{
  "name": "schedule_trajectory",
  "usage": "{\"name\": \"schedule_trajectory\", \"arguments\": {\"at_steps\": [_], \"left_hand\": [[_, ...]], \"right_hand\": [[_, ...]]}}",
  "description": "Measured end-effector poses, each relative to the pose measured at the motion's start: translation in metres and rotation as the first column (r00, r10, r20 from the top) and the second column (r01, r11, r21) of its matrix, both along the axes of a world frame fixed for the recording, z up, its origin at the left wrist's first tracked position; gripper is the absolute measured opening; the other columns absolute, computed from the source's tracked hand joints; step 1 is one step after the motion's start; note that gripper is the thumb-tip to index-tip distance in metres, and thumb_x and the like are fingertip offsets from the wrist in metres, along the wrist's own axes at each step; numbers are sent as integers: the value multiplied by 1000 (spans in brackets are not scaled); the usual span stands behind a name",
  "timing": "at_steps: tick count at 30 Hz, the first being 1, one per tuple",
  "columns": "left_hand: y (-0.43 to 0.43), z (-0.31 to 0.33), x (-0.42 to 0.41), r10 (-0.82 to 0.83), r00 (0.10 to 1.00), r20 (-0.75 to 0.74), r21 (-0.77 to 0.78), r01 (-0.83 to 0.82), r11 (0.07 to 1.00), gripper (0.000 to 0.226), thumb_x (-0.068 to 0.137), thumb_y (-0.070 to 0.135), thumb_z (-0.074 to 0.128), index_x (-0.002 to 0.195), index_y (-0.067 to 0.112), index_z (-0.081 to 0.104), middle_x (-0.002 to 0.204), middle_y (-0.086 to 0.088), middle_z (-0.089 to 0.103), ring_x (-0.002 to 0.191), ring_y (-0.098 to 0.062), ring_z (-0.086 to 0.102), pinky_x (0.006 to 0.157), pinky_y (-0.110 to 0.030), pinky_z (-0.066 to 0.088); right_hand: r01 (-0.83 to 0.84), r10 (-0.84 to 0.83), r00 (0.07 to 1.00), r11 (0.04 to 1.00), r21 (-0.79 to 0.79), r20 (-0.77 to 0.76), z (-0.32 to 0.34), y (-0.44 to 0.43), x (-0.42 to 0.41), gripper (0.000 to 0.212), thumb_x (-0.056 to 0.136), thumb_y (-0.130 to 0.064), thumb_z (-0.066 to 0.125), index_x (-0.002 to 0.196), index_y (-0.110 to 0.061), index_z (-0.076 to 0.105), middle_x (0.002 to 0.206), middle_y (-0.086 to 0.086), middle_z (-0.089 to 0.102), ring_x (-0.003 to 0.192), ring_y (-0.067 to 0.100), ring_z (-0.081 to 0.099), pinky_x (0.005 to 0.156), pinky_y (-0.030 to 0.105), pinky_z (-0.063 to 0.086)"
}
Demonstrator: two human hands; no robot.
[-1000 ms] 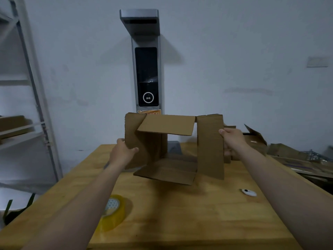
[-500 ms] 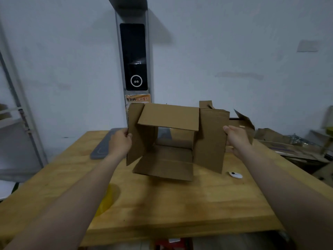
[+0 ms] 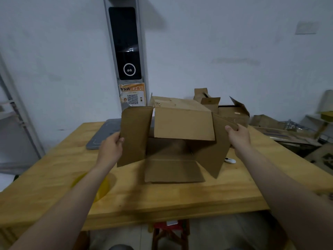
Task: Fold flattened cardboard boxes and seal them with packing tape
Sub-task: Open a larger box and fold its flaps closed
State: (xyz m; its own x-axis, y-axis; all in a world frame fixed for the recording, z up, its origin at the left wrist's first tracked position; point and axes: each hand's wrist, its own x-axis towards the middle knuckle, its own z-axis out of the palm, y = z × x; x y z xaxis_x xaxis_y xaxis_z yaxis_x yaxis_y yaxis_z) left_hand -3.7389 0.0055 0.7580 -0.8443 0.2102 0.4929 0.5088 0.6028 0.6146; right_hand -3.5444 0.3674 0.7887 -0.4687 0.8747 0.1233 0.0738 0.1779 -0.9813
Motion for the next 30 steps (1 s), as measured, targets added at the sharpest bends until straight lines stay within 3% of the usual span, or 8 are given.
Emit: {"name": "schedule_trajectory", "arguments": {"at_steps": [3, 6, 9, 12, 16, 20, 23, 30], "left_hand": [[2, 1, 8, 1, 1000, -9, 0, -1, 1000, 19, 107, 18, 49, 106, 18, 68, 88, 0, 69, 76, -20, 61, 65, -37, 50], [2, -2, 13, 17, 1000, -20, -23, -18, 1000, 19, 106, 17, 50, 93, 16, 64, 79, 0, 68, 71, -21, 61, 57, -34, 42], [6, 0, 20, 26, 999, -31, -17, -27, 1000, 19, 106, 17, 50, 94, 16, 65, 78, 0, 68, 71, -21, 61, 61, -38, 47], [10, 8, 26, 26, 1000, -5, 16, -26, 1000, 19, 107, 20, 49, 100, 19, 66, 86, -1, 70, 78, -23, 63, 71, -44, 55], [13, 19, 28, 38, 999, 31, 51, -39, 998, 23, 106, 23, 48, 100, 15, 69, 90, -4, 72, 82, -25, 65, 74, -47, 56], [15, 31, 33, 44, 997, 66, 120, -52, 991, 25, 106, 23, 48, 108, 18, 72, 98, -1, 73, 91, -24, 65, 82, -47, 57], [17, 40, 34, 61, 996, 67, 135, -70, 988, 25, 106, 23, 49, 107, 17, 73, 98, 0, 72, 90, -22, 64, 80, -43, 55], [21, 52, 30, 87, 995, 55, 153, -95, 984, 25, 105, 25, 51, 100, 15, 73, 91, -3, 74, 80, -21, 67, 72, -43, 58]], "right_hand": [[-5, 4, 999, 999, 38, 38, -6, -5, 8, 22, 100, -27, 62, 118, -13, 64, 110, 7, 69, 107, 32, 65, 86, 43, 55], [19, -37, 995, 983, 185, 94, -12, -19, 19, 59, 95, -22, 69, 146, -17, 40, 146, 8, 46, 135, 30, 45, 98, 39, 43], [80, -138, 989, 803, 591, 54, -9, -44, 33, 68, 88, -22, 73, 146, -22, 37, 149, 7, 33, 136, 30, 31, 105, 41, 32], [-48, -17, 997, 674, 737, 80, 3, -74, 43, 65, 87, -26, 74, 144, -28, 40, 145, 3, 32, 131, 24, 29, 105, 33, 27], [-302, 93, 949, 534, 790, 300, 9, -102, 44, 78, 86, -38, 76, 150, -38, 32, 157, -6, 22, 142, 23, 19, 117, 47, 31], [-557, 57, 814, 359, 748, 579, -4, -118, 36, 121, 72, -60, 83, 158, -45, -1, 167, -2, -9, 153, 32, -2, 123, 56, 12], [-602, -44, 773, 260, 755, 633, -25, -124, 21, 137, 67, -64, 84, 154, -46, -20, 166, 4, -23, 154, 38, -10, 123, 61, 4], [-590, -116, 764, 271, 760, 635, -44, -119, -6, 146, 66, -56, 88, 152, -43, -29, 163, 10, -32, 153, 41, -12, 121, 65, 1]]}}
